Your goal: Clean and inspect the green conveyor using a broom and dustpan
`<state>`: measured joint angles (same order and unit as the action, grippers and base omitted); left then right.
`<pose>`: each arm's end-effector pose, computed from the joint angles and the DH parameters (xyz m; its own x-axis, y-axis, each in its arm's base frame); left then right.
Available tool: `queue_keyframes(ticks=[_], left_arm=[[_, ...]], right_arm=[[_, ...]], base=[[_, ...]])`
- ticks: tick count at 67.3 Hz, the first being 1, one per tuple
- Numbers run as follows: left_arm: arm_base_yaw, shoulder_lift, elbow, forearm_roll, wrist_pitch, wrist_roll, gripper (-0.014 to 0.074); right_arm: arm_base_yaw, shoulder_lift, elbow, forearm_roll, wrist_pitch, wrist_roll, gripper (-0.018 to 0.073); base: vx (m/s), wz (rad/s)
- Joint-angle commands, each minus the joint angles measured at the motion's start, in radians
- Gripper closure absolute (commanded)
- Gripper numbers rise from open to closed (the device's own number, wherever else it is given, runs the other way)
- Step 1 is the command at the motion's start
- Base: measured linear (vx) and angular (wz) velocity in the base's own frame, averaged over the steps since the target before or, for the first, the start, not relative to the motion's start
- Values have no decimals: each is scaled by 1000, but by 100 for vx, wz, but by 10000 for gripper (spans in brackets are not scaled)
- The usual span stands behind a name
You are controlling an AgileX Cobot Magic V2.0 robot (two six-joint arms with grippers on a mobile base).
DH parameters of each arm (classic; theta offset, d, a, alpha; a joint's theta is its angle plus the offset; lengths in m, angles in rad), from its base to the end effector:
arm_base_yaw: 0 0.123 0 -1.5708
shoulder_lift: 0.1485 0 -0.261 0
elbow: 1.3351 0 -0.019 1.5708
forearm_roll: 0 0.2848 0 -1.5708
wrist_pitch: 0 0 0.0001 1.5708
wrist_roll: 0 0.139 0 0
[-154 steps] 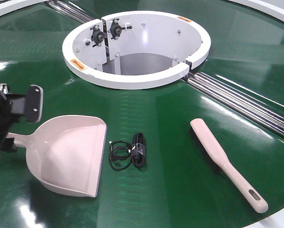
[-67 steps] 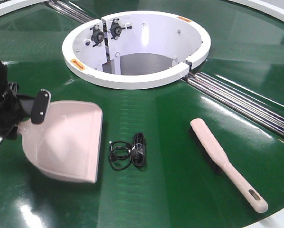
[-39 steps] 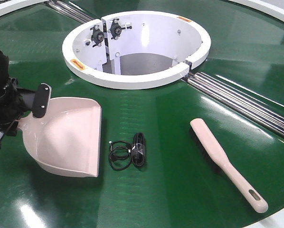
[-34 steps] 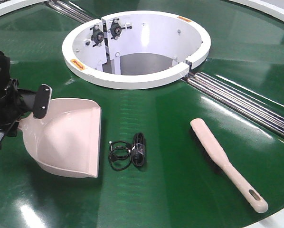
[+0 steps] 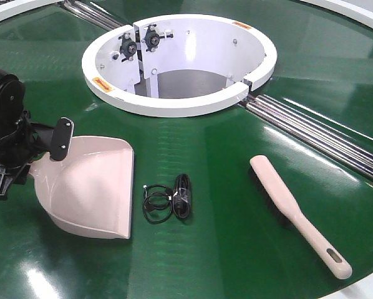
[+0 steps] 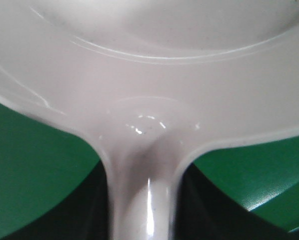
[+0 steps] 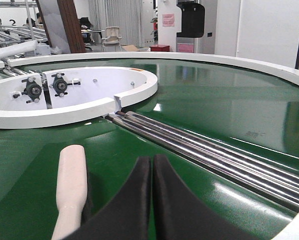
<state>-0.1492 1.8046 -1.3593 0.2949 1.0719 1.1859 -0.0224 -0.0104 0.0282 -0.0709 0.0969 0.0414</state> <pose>0.3929 -0.0232 0.1504 -0.1320 0.9694 0.2069 0.9729 0.0867 0.2143 0.1632 -0.0046 0.1937 -0.0281 -0.0285 -0.9992 0.0284 0.9992 -0.0293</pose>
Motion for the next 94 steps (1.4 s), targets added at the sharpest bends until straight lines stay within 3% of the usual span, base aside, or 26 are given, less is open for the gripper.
queue_keyframes(ticks=[1, 94], left_arm=[[-7, -46, -28, 29, -15, -13, 603], [-18, -18, -28, 44, 44, -15, 603]], right_arm=[[-7, -18, 11, -6, -79, -4, 569], [-7, -18, 11, -6, -79, -4, 569]], base=[[0, 0], [0, 0]])
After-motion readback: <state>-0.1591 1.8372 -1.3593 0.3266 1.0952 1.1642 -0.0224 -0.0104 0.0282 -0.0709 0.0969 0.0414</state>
